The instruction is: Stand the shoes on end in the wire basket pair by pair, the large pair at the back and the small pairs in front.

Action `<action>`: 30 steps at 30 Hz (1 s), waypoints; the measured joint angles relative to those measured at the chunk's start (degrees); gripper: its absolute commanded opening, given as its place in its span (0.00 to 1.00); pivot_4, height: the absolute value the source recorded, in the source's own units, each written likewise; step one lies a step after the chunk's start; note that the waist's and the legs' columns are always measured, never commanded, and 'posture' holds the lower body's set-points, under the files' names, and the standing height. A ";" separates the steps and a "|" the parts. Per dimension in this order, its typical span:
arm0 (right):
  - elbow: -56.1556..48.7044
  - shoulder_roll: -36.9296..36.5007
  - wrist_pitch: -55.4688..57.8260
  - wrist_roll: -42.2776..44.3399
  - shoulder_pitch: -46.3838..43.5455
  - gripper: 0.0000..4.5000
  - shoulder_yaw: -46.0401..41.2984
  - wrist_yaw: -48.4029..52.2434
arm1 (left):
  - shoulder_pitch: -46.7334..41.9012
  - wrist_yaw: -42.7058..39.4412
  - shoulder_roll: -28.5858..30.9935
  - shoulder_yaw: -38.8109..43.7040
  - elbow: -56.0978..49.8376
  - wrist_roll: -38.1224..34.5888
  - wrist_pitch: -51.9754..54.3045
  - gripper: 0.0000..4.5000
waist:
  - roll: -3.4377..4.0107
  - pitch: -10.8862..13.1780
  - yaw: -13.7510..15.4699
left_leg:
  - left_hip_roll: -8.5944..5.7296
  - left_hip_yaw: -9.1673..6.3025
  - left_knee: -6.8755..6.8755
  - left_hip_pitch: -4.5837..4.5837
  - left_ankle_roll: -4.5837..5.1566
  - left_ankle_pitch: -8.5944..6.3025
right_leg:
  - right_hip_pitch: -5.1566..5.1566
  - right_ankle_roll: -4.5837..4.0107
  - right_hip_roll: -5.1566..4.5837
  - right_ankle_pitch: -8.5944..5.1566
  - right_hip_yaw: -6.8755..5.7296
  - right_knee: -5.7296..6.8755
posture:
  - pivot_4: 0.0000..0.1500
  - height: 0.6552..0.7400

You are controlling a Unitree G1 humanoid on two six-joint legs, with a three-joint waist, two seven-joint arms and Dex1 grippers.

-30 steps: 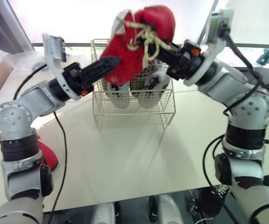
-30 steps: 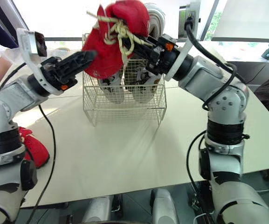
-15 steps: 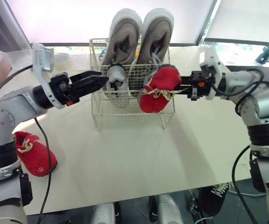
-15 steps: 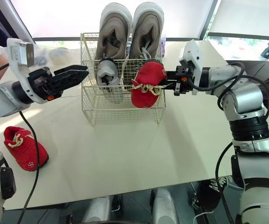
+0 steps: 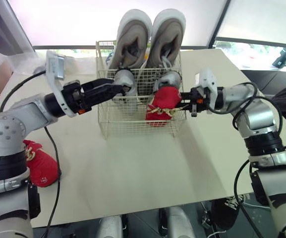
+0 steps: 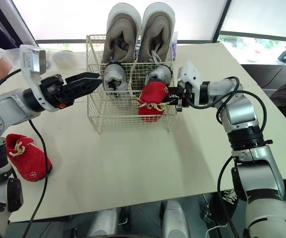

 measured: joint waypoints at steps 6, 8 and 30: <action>-5.06 -2.38 0.77 -0.26 3.82 0.99 -0.85 -0.27 | -0.06 0.03 -0.32 -0.15 -0.95 0.28 0.09 1.00 | 0.00 0.00 0.01 | 0.00 0.00 0.01 0.01 -0.01 0.00 | 0.00 -0.02 0.00 -0.01 0.00 0.02 | 1.00 1.00; -7.59 -4.45 1.60 -0.43 4.25 0.99 -1.97 -1.10 | -0.03 -0.20 0.36 -0.15 -1.00 0.28 0.30 1.00 | 0.00 0.00 0.05 | 0.00 0.00 0.01 0.00 -0.01 0.00 | -0.01 -0.04 0.00 -0.02 0.00 0.02 | 1.00 1.00; -14.12 -8.80 0.54 4.02 -12.15 0.99 -5.36 9.26 | 20.61 14.08 16.98 20.23 -17.60 -5.25 6.63 1.00 | 0.09 0.12 -0.28 | 0.03 0.09 -0.35 0.04 -0.27 -0.05 | -0.27 -0.09 0.00 -0.03 0.11 -0.07 | 1.00 1.00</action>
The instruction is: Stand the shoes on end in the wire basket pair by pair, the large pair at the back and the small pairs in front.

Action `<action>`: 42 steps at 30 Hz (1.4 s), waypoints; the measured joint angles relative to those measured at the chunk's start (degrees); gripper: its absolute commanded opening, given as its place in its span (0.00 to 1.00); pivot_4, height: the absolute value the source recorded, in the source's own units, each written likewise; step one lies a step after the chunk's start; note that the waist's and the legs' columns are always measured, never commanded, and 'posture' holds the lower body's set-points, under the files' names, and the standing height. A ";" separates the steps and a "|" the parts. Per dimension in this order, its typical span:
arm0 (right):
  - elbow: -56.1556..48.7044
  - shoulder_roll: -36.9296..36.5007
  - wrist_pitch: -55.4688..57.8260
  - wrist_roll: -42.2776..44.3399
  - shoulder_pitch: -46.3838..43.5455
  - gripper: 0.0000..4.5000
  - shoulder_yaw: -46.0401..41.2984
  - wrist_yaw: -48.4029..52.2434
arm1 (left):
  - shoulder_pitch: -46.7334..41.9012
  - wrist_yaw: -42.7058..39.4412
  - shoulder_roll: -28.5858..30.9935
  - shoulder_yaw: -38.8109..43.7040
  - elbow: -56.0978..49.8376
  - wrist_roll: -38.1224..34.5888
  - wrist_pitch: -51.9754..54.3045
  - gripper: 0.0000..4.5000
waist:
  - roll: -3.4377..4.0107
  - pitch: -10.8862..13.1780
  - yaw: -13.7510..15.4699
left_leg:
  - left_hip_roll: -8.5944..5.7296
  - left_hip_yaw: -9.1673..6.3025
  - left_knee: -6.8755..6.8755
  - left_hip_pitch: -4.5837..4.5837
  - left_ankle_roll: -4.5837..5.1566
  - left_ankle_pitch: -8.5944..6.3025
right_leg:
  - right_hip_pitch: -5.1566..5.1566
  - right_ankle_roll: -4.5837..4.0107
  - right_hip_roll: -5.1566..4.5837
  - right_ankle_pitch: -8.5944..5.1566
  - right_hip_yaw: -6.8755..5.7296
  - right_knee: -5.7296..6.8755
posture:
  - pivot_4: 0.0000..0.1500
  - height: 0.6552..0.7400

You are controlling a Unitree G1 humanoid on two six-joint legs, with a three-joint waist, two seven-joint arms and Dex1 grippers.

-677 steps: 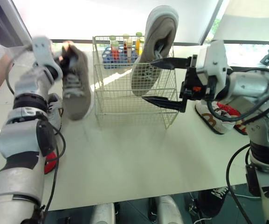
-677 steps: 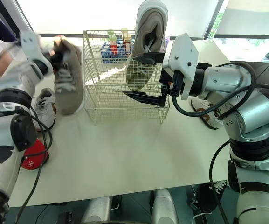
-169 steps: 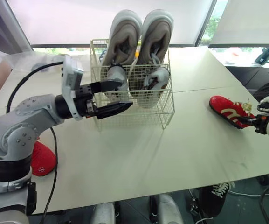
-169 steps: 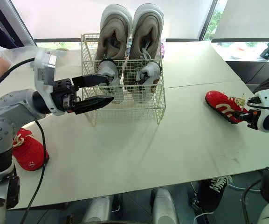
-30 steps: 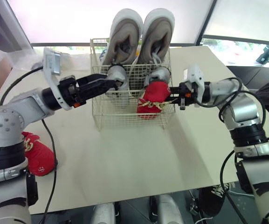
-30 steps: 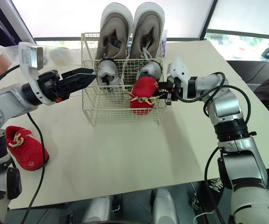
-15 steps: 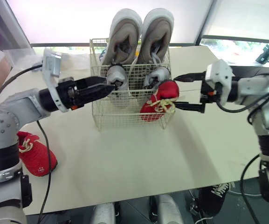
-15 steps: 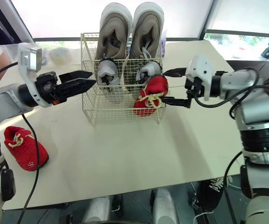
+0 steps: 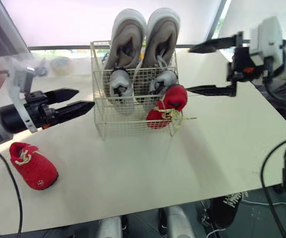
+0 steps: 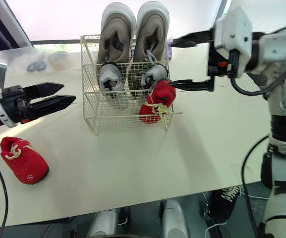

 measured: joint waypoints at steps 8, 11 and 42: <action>8.71 12.76 -5.51 0.13 -4.73 0.99 4.84 6.25 | 20.61 23.28 -0.89 22.61 -7.27 -5.76 5.62 1.00 | -0.04 0.02 0.11 | -0.01 0.01 -0.12 0.05 -0.14 0.07 | -0.02 -0.02 -0.02 0.02 0.00 0.02 | 1.00 1.00; 12.29 15.02 -7.51 0.01 -5.62 0.99 5.46 8.30 | 31.59 30.81 -5.02 30.88 -9.20 -6.91 7.56 1.00 | -0.07 0.01 -0.15 | 0.00 0.04 -0.24 0.07 -0.19 0.09 | -0.08 -0.04 -0.03 0.02 0.00 0.00 | 1.00 1.00; 2.19 9.89 0.90 -1.09 -2.63 1.00 3.82 3.26 | 28.51 22.95 -7.88 10.22 20.79 19.31 -4.93 0.88 | -0.31 -0.16 0.42 | 0.43 0.89 -0.65 0.03 -0.49 0.08 | -1.01 -0.64 -0.04 0.28 -0.08 -0.09 | 1.00 1.00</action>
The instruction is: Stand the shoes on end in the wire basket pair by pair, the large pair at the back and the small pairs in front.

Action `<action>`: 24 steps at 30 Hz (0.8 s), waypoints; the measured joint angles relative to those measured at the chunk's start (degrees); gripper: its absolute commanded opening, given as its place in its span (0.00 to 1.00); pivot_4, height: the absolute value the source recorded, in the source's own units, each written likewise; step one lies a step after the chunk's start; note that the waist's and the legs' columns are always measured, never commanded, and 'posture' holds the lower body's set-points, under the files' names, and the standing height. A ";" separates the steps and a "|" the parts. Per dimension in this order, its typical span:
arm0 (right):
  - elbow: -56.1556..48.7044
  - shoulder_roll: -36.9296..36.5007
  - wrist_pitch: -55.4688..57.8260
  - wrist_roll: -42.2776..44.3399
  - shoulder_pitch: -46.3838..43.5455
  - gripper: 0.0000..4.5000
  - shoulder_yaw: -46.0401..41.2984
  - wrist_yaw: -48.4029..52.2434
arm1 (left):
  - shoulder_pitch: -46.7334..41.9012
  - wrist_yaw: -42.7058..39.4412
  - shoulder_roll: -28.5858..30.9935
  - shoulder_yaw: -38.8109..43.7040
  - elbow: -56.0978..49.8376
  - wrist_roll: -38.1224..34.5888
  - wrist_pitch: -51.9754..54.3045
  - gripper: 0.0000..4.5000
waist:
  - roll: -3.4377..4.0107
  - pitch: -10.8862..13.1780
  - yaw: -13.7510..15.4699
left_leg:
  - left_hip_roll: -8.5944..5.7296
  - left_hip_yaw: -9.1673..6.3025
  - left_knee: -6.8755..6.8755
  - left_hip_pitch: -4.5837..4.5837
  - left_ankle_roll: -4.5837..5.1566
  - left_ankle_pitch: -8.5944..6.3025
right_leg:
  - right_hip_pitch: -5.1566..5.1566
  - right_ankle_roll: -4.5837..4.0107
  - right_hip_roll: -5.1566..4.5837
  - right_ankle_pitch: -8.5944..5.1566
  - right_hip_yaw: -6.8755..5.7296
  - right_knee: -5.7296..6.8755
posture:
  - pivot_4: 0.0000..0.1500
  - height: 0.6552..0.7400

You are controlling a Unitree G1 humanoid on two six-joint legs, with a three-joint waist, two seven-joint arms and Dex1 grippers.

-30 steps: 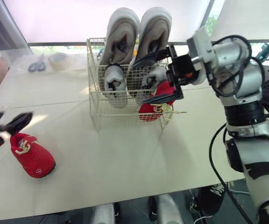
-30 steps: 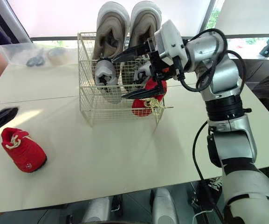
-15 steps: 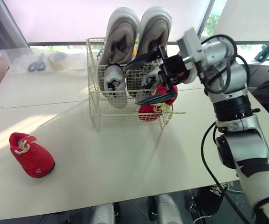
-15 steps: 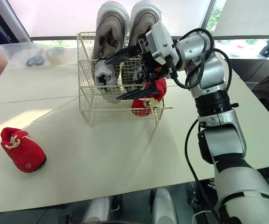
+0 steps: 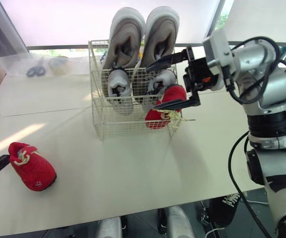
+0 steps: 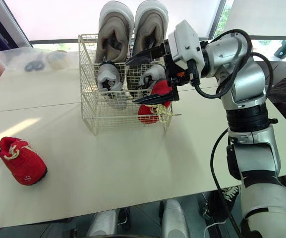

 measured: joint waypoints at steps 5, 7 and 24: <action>-2.04 -1.17 1.36 0.05 0.49 1.00 -0.55 -1.51 | -5.20 -2.79 -0.86 -4.73 3.83 3.64 -0.09 0.37 | -0.11 -0.06 -0.10 | 0.13 -0.02 0.00 -0.05 0.01 -0.01 | 0.08 -0.06 0.00 0.05 -0.09 -0.01 | 1.00 1.00; -2.56 -1.42 1.68 0.05 0.99 1.00 -0.79 -2.05 | -7.27 -3.40 -0.85 -5.56 4.22 4.46 -0.04 0.14 | -0.11 -0.05 -0.18 | 0.15 0.04 -0.01 -0.05 0.00 0.00 | 0.06 -0.06 0.02 0.05 -0.12 0.01 | 1.00 1.00; -3.50 -2.87 1.82 -0.07 2.21 1.00 -0.89 -4.32 | -23.16 -4.43 3.13 -2.95 -1.54 3.60 7.21 0.53 | -0.13 -0.04 -0.43 | 0.22 0.27 0.09 0.03 0.00 0.02 | 0.13 -0.03 0.12 0.08 -0.15 0.16 | 1.00 1.00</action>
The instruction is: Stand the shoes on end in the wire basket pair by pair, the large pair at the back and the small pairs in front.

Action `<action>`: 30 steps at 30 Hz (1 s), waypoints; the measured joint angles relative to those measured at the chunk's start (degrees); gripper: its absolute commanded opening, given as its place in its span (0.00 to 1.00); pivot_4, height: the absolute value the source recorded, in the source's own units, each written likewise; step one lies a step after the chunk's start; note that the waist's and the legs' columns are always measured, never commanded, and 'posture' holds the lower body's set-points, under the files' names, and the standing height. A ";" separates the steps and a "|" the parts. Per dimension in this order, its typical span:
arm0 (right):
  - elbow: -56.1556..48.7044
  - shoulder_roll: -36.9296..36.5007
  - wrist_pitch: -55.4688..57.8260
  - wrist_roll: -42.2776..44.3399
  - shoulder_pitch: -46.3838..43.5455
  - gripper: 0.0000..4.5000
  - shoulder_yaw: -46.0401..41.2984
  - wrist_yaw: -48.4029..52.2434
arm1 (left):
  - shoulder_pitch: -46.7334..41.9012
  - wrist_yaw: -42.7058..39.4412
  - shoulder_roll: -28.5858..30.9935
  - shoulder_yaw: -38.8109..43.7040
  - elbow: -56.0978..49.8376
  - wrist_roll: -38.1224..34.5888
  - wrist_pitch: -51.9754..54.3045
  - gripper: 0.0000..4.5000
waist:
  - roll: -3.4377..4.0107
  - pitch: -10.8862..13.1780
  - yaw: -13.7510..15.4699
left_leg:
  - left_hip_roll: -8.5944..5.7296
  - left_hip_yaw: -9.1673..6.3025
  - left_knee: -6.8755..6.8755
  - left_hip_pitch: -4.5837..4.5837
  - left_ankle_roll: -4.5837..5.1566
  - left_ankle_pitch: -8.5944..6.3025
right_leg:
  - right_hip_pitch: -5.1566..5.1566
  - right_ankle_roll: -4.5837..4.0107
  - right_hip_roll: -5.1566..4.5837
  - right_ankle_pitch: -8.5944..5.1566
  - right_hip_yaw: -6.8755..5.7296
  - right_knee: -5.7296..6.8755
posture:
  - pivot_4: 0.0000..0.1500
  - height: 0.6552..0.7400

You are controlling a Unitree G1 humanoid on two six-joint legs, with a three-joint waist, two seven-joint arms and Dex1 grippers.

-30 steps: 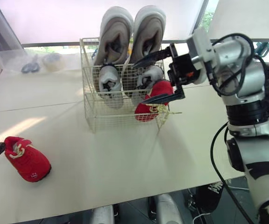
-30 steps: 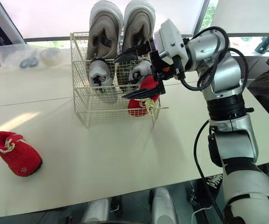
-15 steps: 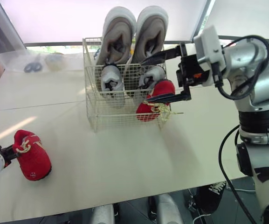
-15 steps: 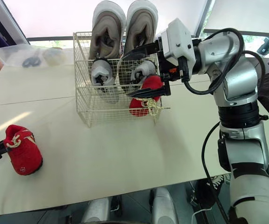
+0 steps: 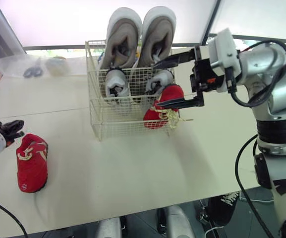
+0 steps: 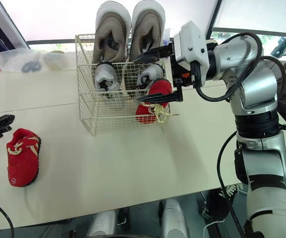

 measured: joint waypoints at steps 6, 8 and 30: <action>-0.05 0.00 -0.95 -0.03 0.10 1.00 0.01 -0.35 | 4.58 -0.83 1.12 1.23 -3.29 0.92 4.31 0.96 | 0.00 0.00 0.05 | 0.00 0.00 0.02 0.00 0.00 0.00 | 0.01 0.00 -0.01 0.00 0.00 0.00 | 1.00 1.00; -0.06 -0.04 -1.02 -0.04 0.24 1.00 0.01 -0.41 | 7.72 -1.83 1.12 1.97 -3.81 1.71 5.38 0.96 | 0.00 0.00 0.01 | 0.02 0.00 0.02 0.01 -0.01 0.00 | -0.01 -0.01 0.00 -0.01 0.00 0.01 | 1.00 1.00; -1.85 -2.23 0.46 -0.38 0.46 1.00 0.03 -1.71 | 2.90 -13.49 -2.02 -11.71 12.71 14.97 -6.91 0.20 | 0.03 -0.02 0.33 | 0.05 0.02 0.05 0.10 -0.05 0.02 | 0.01 -0.07 -0.02 0.01 -0.02 0.11 | 1.00 1.00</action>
